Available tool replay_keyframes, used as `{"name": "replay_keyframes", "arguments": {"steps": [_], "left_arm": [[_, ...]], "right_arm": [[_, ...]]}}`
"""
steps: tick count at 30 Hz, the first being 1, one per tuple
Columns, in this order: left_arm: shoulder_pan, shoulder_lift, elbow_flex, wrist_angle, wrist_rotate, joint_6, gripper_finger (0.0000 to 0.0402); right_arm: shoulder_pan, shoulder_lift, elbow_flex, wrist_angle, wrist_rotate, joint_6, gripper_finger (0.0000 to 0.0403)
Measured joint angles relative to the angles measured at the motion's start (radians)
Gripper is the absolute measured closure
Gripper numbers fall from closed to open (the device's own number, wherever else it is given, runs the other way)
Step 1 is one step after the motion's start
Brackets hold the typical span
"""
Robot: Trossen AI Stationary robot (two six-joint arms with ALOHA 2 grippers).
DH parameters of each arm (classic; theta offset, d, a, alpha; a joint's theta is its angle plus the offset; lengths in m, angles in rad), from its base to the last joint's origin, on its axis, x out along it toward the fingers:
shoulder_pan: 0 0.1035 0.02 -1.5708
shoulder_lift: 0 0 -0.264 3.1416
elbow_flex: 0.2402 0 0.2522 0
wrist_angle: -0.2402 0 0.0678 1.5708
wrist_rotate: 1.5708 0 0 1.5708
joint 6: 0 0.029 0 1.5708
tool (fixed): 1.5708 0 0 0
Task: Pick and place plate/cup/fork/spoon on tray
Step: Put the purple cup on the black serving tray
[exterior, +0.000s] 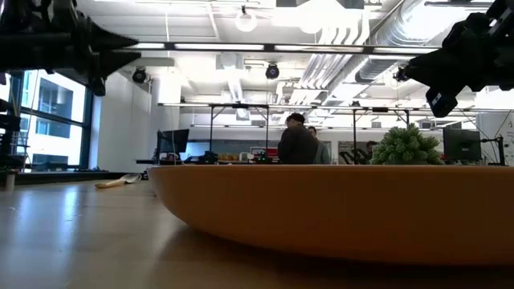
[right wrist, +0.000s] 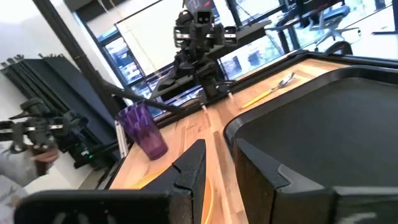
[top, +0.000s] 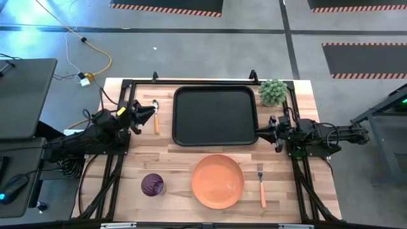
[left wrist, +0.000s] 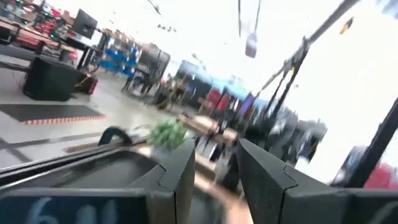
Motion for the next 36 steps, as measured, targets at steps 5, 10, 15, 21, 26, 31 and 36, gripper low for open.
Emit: {"name": "replay_keyframes", "arguments": {"steps": [5, 10, 15, 21, 26, 31, 36], "left_arm": [[0.0, 0.0, 0.0, 0.059, -0.064, -0.118, 0.0291], [0.0, 0.0, 0.001, 0.119, -0.072, -0.172, 0.0291], [-0.001, 0.0, 0.065, 0.132, -0.037, -0.153, 0.0291], [-0.001, 0.053, 0.217, 0.056, 0.033, -0.051, 0.0291], [-0.001, 0.147, 0.381, -0.154, 0.121, 0.022, 0.0291], [-0.001, 0.25, 0.598, -0.467, 0.197, 0.07, 0.0291], [-0.001, 0.359, 0.816, -0.752, 0.202, 0.167, 0.0291]], "right_arm": [[0.0, 0.0, -0.002, 0.017, 0.02, -0.054, 0.0327], [0.0, 0.0, -0.002, 0.024, 0.02, -0.048, 0.0327], [0.0, 0.0, -0.002, 0.025, 0.02, -0.046, 0.0327], [0.0, 0.0, -0.002, 0.026, 0.018, -0.046, 0.0327], [0.0, 0.0, -0.002, 0.026, 0.017, -0.046, 0.0327], [0.0, 0.0, -0.002, 0.026, 0.017, 0.015, 0.0327], [0.0, 0.0, -0.002, 0.026, 0.017, 0.059, 0.0327]]}}
